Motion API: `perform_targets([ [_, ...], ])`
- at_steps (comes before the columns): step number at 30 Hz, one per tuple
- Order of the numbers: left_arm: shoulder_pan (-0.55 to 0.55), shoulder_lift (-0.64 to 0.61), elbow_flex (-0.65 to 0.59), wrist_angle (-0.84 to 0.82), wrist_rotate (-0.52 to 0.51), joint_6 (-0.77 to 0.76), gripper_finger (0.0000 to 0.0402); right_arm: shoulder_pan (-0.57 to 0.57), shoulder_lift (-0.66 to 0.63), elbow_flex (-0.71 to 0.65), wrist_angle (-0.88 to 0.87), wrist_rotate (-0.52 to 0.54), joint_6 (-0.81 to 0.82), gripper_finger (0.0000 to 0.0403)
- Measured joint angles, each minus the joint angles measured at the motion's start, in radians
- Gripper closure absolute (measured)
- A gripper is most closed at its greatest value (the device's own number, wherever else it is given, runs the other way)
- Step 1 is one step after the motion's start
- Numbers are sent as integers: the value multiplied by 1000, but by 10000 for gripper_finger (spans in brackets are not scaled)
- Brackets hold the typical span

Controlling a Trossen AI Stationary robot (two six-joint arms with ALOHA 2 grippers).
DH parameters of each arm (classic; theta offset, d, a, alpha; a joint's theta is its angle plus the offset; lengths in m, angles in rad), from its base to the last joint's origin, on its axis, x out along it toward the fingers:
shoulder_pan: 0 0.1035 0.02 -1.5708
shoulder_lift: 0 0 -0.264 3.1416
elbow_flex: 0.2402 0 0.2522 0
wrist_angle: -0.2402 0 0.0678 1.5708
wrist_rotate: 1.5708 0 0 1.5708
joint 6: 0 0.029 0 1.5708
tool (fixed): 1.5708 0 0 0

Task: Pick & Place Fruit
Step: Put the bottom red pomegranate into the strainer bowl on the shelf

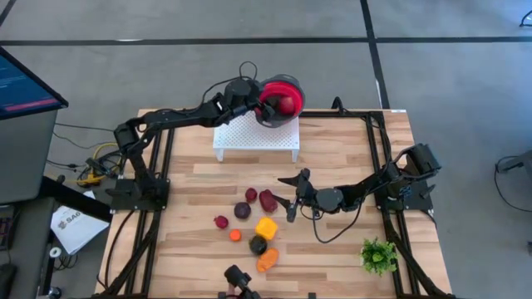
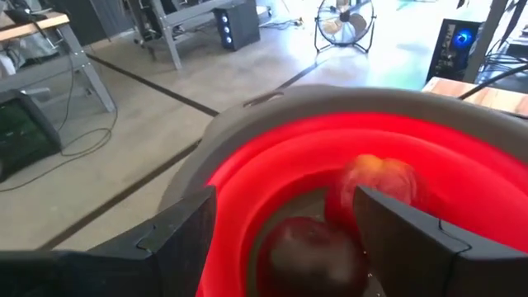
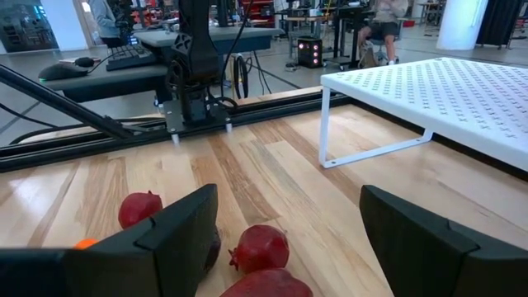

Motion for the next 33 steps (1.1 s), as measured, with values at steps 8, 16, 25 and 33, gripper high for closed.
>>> perform_targets([
  [8,-5,-28,-2,-14,1,24,120,0,0,0,-1,0,0,113],
  [16,-123,-256,0,-279,2,97,119,0,0,0,-12,0,0,113],
  [25,-448,-554,-205,-522,20,100,119,0,0,0,-12,0,0,113],
  [33,-787,-791,-634,-514,1,-107,119,0,0,0,-6,1,-1,113],
])
